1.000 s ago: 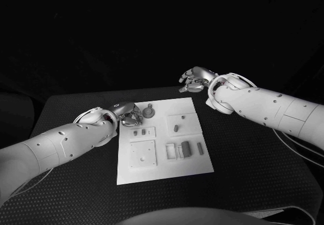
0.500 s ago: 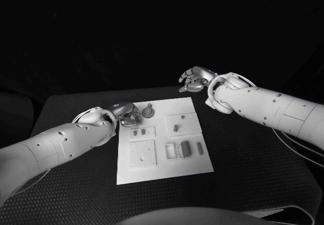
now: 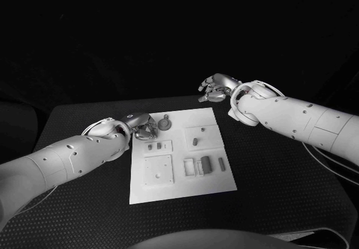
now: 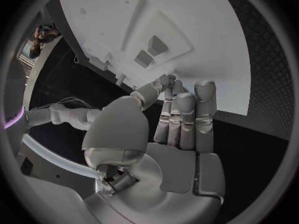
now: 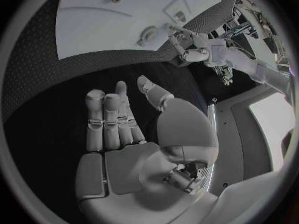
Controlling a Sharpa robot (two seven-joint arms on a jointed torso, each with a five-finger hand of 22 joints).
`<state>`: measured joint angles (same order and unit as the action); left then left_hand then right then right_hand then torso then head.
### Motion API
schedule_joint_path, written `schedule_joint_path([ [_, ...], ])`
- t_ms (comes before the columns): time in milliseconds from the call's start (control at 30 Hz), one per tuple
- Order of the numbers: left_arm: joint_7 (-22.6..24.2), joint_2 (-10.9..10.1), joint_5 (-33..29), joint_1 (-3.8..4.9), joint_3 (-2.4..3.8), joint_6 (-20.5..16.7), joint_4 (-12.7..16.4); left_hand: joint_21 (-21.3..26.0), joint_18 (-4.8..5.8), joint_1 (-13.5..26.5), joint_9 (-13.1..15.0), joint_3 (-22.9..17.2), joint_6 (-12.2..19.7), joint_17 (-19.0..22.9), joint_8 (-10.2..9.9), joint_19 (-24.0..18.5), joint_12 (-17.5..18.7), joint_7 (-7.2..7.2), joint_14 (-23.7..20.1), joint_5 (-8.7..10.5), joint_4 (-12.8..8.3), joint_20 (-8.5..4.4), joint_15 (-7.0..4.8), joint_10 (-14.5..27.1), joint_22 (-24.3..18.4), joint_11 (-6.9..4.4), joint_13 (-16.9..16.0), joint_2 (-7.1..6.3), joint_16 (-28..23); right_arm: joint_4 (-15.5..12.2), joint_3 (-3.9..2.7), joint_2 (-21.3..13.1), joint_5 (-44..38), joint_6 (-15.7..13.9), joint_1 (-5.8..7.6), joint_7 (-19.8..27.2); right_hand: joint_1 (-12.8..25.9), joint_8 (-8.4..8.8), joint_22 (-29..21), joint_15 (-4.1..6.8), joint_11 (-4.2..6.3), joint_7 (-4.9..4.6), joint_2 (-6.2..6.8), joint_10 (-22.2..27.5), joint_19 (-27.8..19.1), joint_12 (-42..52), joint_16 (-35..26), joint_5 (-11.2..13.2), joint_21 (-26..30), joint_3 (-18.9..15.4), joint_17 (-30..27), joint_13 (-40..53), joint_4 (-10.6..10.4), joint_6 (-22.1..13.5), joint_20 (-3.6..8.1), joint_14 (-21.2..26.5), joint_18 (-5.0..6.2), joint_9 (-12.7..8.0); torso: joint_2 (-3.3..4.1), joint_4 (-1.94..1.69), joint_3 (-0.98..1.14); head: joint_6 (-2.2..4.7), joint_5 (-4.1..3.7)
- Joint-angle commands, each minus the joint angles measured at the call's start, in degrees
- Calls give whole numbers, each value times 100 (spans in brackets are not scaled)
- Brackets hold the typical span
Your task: Assemble the parts on the task board
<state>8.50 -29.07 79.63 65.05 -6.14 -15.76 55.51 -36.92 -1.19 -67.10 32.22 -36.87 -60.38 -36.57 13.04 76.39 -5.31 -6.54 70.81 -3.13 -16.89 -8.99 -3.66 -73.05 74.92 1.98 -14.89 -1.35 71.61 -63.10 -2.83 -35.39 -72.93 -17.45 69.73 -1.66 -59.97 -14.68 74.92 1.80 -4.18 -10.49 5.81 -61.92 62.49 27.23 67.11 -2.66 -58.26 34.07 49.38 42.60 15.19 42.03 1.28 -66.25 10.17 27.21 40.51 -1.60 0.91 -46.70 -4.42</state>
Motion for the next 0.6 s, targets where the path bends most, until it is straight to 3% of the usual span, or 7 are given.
schedule_joint_path([
  [33,-40,16,58,-13,-11,107,8,-16,-809,-28,10,-25,-7,9,17,6,-11,-21,31,-21,6,-47,-28,-120,104,57,-72,63,-8,-7,-2,3,-26,42,-1,35,51,-34,43,19,-20,-42,16,-17,-17,-39,7,-11,39,-3,-7,9,-26,-12,43,33,483,-3,1,4,8,-5,-4],
  [600,-288,16,272,-13,-14,467,5,-17,-806,-18,11,-16,-6,8,22,9,-9,-22,34,-20,8,-47,-29,-130,105,55,-78,64,-9,-9,-2,-8,-26,39,-1,34,52,-35,44,19,-20,-43,17,-17,-17,-39,7,-11,40,-3,-8,10,-27,-13,43,33,483,-3,1,4,2,-23,-13],
])
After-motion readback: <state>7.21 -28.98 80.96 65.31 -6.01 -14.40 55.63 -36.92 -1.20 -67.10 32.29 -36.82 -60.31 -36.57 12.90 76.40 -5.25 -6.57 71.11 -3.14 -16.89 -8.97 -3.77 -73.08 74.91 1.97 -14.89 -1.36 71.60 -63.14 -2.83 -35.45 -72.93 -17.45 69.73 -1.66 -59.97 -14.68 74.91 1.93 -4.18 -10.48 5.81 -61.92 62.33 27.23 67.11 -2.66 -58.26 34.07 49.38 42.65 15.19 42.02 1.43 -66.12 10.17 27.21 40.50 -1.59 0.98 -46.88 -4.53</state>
